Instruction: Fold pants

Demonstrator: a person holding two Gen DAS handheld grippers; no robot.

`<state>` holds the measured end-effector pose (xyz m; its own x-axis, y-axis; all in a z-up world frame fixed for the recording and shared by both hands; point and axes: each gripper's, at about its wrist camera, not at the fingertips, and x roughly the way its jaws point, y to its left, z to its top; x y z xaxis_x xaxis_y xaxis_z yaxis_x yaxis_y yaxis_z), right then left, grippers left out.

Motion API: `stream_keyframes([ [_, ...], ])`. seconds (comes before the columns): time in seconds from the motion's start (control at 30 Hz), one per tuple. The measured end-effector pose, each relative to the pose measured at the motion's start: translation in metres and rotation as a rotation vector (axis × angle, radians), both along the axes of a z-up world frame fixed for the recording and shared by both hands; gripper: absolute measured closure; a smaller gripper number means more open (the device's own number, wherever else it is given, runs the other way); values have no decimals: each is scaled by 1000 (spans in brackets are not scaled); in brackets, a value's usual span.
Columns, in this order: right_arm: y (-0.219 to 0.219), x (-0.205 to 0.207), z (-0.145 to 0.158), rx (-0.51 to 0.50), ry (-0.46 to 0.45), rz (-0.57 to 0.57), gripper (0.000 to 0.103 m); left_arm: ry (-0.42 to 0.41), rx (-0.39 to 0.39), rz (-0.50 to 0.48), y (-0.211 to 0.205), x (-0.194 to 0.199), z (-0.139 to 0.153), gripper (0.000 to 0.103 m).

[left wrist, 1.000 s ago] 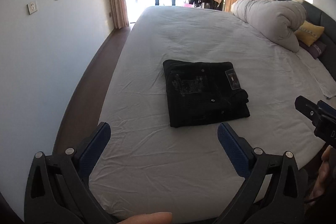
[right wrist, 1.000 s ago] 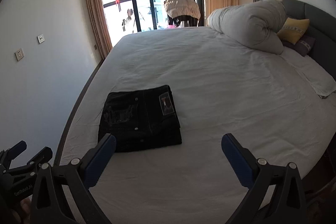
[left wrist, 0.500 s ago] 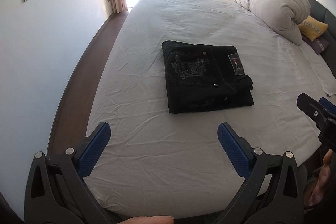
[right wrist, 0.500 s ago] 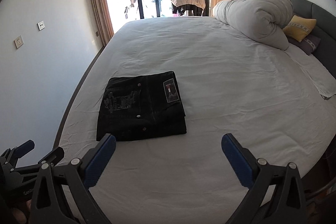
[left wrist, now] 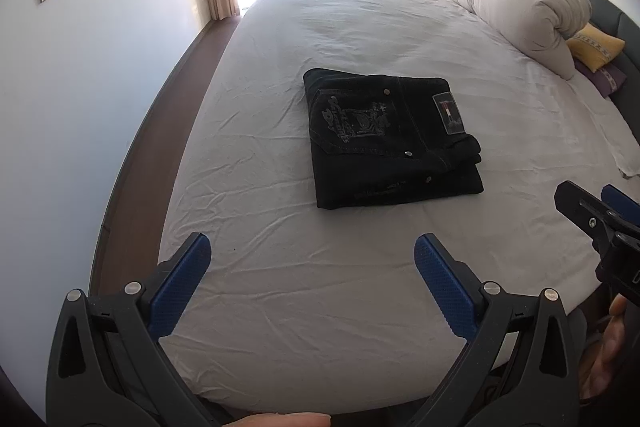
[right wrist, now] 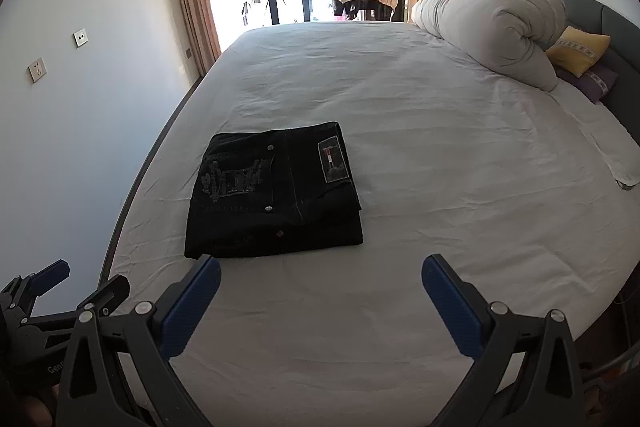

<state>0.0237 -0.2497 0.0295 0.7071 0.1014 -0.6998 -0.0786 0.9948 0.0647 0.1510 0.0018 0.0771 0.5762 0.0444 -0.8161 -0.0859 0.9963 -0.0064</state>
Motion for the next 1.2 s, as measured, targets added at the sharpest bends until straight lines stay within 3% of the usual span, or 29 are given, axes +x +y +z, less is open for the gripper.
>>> stream_keyframes([
  [1.2, 7, -3, -11, -15, 29, 13, 0, 7, -4, 1, 0, -2, -4, 0],
])
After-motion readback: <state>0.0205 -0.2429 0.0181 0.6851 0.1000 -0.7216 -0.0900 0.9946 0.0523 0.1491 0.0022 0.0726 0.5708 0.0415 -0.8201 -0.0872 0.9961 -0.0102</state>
